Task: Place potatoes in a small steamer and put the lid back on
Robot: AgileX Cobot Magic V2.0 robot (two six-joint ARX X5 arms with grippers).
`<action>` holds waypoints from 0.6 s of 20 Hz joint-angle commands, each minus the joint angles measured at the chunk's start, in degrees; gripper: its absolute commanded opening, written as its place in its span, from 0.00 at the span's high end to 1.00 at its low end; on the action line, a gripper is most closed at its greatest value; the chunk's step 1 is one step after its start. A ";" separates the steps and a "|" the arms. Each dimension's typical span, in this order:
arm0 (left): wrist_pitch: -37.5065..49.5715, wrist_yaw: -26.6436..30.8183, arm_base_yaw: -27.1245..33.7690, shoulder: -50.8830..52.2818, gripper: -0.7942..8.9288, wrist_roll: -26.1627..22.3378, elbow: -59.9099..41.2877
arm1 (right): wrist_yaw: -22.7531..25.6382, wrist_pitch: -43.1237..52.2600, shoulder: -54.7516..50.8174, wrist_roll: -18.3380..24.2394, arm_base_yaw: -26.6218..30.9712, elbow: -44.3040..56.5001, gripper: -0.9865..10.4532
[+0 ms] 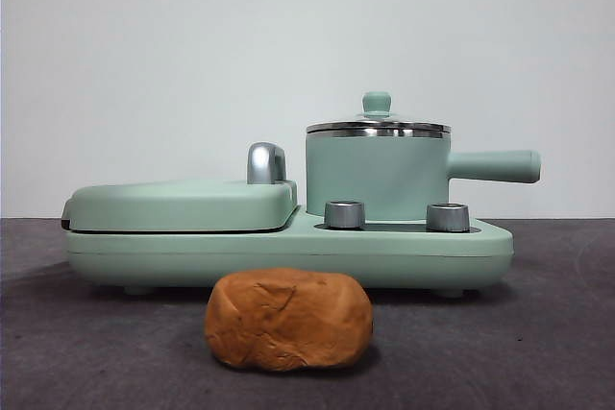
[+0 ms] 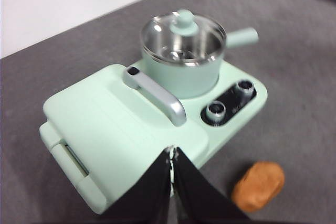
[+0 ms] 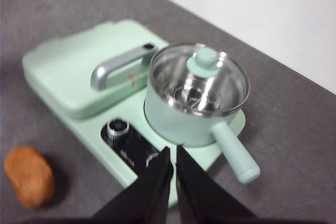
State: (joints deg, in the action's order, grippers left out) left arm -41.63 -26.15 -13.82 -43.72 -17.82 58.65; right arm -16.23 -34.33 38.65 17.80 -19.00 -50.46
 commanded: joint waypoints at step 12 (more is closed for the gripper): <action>0.94 -0.50 -2.45 -0.31 0.58 -5.31 1.27 | 0.24 -0.48 0.17 -0.13 -0.33 -1.03 0.63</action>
State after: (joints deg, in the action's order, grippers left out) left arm -41.34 -26.15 -15.94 -43.51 -22.55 58.65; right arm -16.19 -35.22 38.65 19.53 -19.07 -50.46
